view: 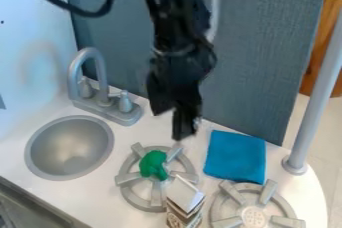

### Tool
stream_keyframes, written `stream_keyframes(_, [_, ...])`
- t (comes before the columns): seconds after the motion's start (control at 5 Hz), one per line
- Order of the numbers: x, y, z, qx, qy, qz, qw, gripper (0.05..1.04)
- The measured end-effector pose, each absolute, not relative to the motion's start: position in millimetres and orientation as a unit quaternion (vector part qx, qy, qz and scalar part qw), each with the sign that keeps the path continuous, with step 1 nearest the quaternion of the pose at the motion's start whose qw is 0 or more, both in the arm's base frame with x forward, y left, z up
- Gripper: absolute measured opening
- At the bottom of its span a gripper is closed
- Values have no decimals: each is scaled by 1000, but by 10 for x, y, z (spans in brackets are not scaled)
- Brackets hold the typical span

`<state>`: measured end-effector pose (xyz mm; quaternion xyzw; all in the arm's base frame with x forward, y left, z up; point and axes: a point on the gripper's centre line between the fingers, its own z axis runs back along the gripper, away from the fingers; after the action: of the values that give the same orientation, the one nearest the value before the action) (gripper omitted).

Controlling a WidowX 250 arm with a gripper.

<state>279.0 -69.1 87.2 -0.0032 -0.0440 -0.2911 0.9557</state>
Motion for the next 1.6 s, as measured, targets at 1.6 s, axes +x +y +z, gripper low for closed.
stream_keyframes(1.6, [2595, -641, 28, -20, -137, -256, 957, 1001])
